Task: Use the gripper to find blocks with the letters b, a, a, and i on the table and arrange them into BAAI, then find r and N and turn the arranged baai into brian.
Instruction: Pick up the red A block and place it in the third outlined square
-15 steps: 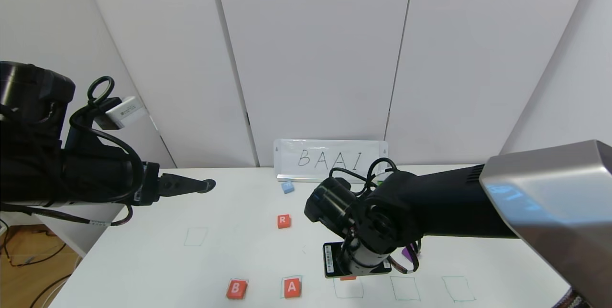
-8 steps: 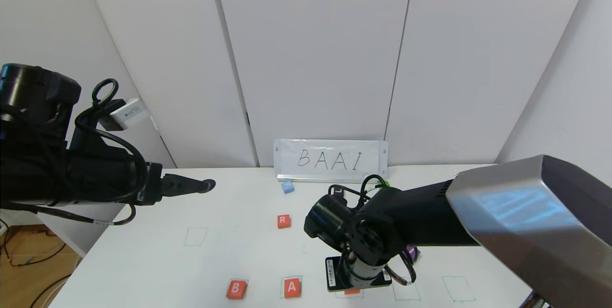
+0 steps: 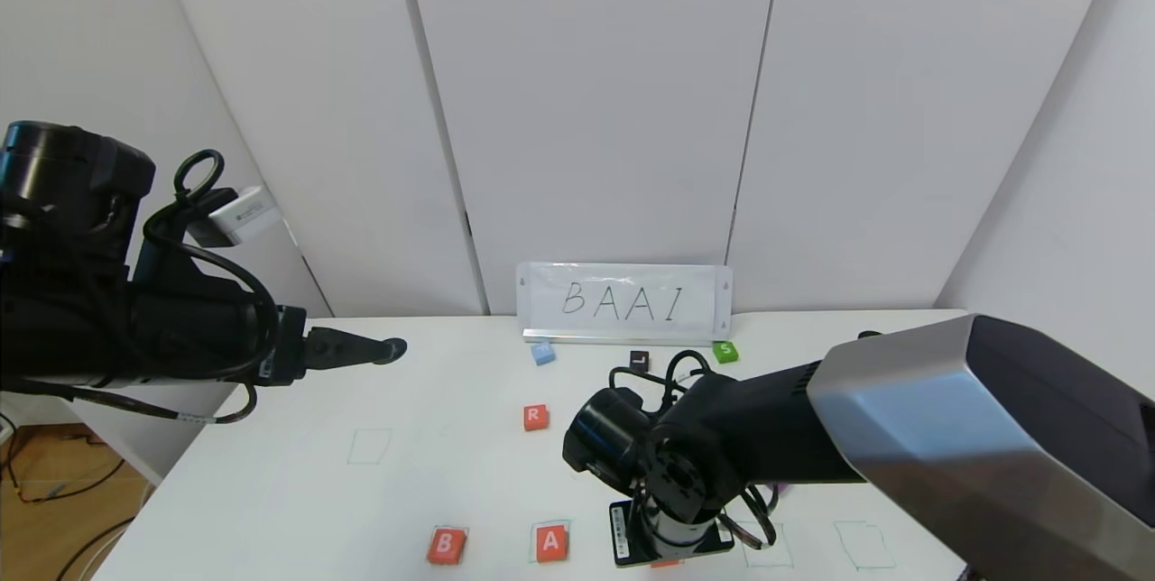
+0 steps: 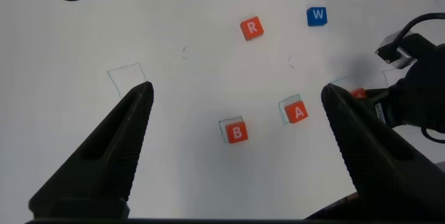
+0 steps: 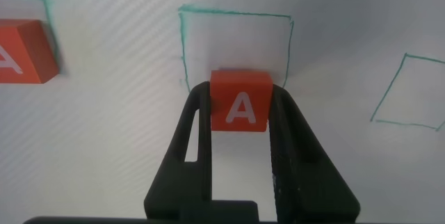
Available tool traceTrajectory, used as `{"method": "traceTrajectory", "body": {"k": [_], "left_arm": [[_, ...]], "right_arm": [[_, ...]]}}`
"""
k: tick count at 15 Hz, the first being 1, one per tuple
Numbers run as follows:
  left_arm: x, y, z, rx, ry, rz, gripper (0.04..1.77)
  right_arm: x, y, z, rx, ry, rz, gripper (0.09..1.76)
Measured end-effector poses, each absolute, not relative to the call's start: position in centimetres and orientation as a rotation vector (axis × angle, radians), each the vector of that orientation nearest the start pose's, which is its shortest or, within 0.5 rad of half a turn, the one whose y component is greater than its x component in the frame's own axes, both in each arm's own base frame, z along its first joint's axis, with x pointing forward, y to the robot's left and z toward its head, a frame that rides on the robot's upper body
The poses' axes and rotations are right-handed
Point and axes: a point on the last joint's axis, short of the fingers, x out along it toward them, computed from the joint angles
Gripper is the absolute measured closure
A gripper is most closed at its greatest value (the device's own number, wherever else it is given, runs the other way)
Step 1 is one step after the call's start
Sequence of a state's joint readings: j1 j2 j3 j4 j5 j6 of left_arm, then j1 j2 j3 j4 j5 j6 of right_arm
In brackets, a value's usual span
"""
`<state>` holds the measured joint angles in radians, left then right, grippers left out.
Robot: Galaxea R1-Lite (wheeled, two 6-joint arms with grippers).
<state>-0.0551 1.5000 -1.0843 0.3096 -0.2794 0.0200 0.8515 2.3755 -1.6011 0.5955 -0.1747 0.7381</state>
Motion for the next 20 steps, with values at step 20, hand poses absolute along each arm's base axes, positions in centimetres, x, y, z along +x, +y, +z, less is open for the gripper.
{"method": "traceTrajectory", "body": {"k": [20], "left_arm": [[24.48, -1.95, 23.03, -0.062, 0.721, -0.326, 0.09]], "right_arm": [[28.37, 31.27, 3.24, -0.042, 1.280, 0.105, 1.31]]}}
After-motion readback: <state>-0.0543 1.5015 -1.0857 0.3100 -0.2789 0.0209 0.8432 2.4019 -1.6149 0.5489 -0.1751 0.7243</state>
